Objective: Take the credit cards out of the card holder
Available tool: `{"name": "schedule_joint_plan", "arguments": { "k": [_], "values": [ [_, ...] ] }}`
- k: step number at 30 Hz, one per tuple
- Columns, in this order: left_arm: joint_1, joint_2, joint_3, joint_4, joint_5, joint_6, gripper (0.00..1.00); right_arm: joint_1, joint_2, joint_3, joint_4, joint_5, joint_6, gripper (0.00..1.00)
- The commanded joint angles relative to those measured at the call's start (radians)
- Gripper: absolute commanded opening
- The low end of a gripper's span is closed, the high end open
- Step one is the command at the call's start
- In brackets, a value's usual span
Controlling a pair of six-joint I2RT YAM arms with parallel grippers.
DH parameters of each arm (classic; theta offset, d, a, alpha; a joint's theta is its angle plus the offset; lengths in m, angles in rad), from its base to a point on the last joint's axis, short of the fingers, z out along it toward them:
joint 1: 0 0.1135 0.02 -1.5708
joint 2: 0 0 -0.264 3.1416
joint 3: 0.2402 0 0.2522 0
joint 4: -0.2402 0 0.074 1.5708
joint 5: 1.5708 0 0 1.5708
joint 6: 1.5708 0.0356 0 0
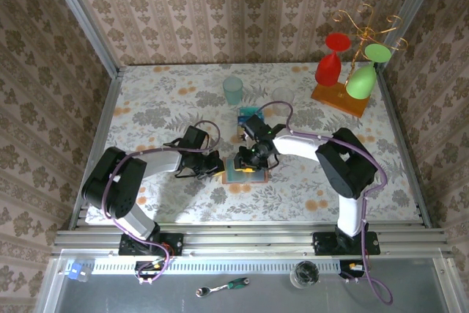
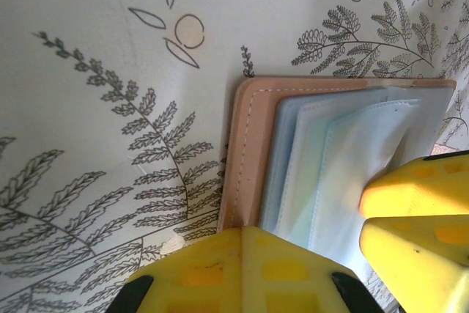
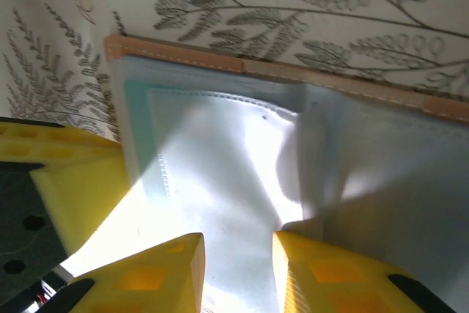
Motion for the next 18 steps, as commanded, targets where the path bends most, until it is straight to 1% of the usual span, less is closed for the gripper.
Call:
{"name": "schedule_joint_plan", "arguments": {
  "k": [1, 5, 12, 18],
  "values": [
    [-0.005, -0.003, -0.011, -0.022, -0.017, -0.003, 0.00, -0.016, -0.029, -0.035, 0.017, -0.004, -0.001, 0.31],
    [-0.005, -0.005, -0.007, -0.030, -0.019, 0.000, 0.00, -0.031, -0.046, -0.067, 0.054, -0.020, 0.002, 0.31],
    [-0.005, -0.038, 0.017, -0.051, -0.026, 0.005, 0.00, -0.059, -0.057, -0.138, 0.176, -0.090, 0.022, 0.30],
    [-0.006, -0.079, 0.061, -0.080, -0.022, 0.003, 0.00, -0.070, -0.053, -0.155, 0.201, -0.105, 0.022, 0.29]
  ]
}}
